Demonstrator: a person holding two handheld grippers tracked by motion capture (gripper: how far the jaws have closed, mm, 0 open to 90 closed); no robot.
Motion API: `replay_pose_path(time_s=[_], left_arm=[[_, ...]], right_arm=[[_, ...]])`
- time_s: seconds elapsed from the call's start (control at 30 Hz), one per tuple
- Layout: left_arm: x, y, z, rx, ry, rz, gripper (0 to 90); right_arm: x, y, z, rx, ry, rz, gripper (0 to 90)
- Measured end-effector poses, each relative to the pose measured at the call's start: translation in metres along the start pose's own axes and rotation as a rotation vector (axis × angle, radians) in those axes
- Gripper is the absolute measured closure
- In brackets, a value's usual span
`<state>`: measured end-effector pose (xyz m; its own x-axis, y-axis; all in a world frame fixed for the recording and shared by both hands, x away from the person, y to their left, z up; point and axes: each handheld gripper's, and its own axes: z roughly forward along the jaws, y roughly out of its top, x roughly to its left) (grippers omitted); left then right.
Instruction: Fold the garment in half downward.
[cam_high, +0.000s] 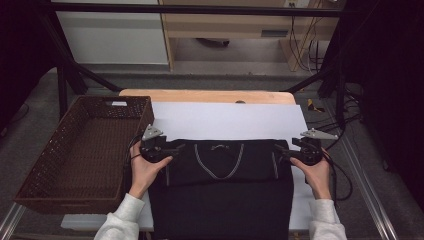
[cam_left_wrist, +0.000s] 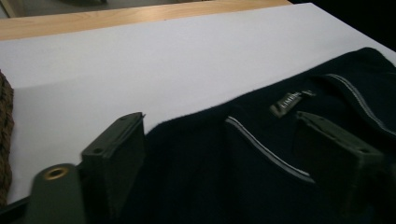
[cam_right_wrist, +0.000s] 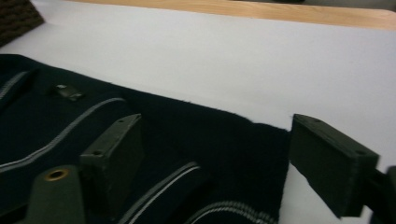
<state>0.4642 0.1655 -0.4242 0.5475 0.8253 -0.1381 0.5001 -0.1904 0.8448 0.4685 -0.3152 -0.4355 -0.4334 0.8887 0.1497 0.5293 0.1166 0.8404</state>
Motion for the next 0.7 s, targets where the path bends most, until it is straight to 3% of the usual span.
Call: replay_pose_path(time_s=[0.13,0.23,0.37,0.47,0.6,0.7], left_arm=[[-0.003,-0.012,-0.006,0.009,-0.031,-0.025,10.9],[-0.001,-0.019,-0.006,0.045,0.008,-0.006,11.3],[0.003,-0.027,0.001,0.052,0.042,-0.017,26.2],[0.007,-0.031,0.009,0.093,0.077,-0.015,37.6],[0.015,-0.038,0.022,0.155,0.081,-0.036,46.7],[0.020,-0.043,0.027,0.154,0.065,-0.063,50.5]], right_arm=[[0.009,-0.004,-0.008,0.001,0.026,-0.001,12.2],[0.015,-0.007,-0.011,0.001,0.042,-0.010,11.7],[0.018,-0.008,-0.014,0.011,0.053,-0.015,10.7],[0.020,-0.011,-0.015,0.019,0.054,-0.028,10.6],[0.021,-0.013,-0.015,0.030,0.056,-0.031,9.9],[0.021,-0.015,-0.016,0.031,0.054,-0.026,9.8]])
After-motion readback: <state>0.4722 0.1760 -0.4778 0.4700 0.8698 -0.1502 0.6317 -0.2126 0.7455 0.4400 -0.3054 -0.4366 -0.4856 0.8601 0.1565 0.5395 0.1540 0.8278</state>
